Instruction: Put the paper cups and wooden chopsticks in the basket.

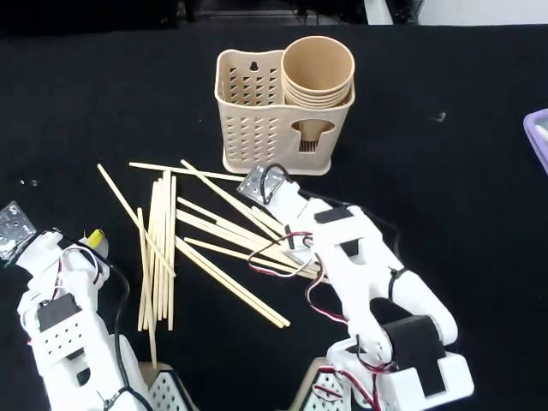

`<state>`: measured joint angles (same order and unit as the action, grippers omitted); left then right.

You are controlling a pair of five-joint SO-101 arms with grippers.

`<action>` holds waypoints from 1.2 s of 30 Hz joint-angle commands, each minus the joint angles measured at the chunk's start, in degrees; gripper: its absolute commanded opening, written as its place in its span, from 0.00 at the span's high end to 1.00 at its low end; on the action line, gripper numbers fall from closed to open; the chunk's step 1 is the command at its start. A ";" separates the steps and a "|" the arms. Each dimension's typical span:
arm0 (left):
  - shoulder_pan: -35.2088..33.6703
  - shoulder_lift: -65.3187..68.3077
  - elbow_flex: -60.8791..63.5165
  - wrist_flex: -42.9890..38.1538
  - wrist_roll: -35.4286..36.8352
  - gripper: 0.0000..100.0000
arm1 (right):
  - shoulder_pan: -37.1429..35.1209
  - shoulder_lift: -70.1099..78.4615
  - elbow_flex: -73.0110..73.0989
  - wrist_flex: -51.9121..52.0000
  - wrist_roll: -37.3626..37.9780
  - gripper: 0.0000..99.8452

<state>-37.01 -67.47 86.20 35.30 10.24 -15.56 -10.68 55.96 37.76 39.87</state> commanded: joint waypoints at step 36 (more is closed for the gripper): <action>0.31 -0.88 -2.86 -0.79 -0.62 0.74 | -10.46 -59.74 -18.42 22.51 -19.08 0.99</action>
<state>-37.01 -67.47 86.20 35.30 10.24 -25.23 -68.97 44.26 66.24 26.77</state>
